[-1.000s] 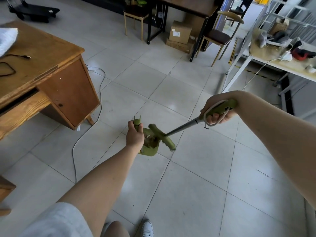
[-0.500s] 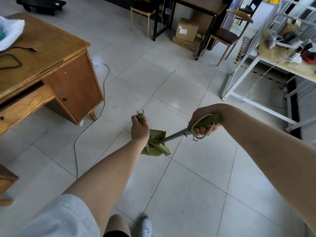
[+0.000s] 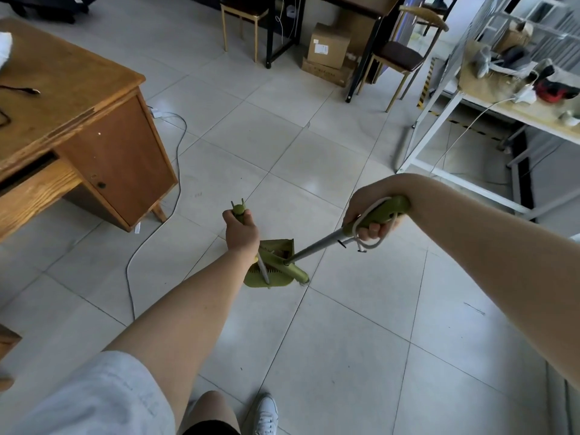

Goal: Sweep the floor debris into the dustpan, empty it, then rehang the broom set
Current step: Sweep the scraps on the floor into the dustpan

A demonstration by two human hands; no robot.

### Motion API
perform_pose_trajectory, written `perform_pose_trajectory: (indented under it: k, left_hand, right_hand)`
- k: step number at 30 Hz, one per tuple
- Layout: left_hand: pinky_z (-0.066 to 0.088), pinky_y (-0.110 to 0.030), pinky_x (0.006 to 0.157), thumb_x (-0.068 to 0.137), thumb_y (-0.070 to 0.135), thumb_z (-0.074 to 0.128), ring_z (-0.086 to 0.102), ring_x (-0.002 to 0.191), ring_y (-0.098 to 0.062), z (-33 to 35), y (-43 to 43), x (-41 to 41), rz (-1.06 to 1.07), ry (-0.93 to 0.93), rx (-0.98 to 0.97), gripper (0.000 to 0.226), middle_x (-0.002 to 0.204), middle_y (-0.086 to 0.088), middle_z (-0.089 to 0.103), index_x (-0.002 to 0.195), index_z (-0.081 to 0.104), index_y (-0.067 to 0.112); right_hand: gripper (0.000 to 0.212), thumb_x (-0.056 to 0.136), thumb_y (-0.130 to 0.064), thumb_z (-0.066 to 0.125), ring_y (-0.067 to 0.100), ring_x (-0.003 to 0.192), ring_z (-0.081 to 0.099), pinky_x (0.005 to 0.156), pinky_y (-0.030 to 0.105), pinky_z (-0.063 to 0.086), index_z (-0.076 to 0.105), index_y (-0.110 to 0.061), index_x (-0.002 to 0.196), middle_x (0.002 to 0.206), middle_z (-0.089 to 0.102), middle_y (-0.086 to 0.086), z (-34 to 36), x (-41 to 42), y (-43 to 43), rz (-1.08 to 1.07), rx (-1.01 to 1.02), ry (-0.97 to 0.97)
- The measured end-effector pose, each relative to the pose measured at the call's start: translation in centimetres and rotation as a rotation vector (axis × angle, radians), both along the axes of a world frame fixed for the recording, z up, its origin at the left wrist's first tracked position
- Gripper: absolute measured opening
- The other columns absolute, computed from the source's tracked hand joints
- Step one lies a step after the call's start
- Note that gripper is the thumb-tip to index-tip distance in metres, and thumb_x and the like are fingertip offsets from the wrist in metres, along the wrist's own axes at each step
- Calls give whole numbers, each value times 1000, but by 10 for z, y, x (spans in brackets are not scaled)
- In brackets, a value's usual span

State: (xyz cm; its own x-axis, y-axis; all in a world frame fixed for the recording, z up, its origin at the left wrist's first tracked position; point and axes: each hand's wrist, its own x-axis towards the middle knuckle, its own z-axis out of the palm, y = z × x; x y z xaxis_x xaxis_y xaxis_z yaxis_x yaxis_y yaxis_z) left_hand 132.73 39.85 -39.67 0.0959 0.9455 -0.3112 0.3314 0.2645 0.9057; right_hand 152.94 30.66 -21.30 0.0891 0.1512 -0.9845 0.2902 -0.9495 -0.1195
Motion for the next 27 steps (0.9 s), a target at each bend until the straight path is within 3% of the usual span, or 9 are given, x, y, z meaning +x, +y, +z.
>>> perform_pose_trajectory:
  k: [5,10,18,22,27]
  left_hand:
    - [41,-34,68,102,33,38,51,67,-15,0,-4,7,-5,-23,-22,15,87,-2,50,103,32,20]
    - [43,-36,69,101,36,37,53,73,-25,3,-3,11,1,-21,-31,18,79,2,49,105,32,19]
    - [42,-35,70,101,33,39,53,73,-24,18,4,7,-26,-26,5,16,77,3,48,104,31,19]
    - [37,-30,60,101,33,40,49,67,-20,22,8,-4,-51,73,67,28,87,-3,52,116,37,10]
    - [41,-33,69,100,38,43,51,79,-23,25,17,-16,-95,126,74,35,95,-2,53,122,39,11]
  right_hand:
    - [24,101,-17,39,18,29,50,30,17,42,49,-2,84,49,57,14,26,15,-3,-51,35,-2]
    - [19,101,-17,40,20,29,50,29,19,42,48,-2,93,52,57,16,54,38,-4,-117,84,-39]
    - [21,102,-20,39,17,30,51,29,19,43,48,-5,90,53,56,13,55,47,-5,-239,172,-59]
    - [19,102,-20,39,17,32,51,28,18,43,48,-4,95,56,54,13,55,57,-14,-387,215,9]
    - [18,102,-16,37,13,31,46,29,17,41,46,-8,88,59,51,13,54,78,-28,-492,291,72]
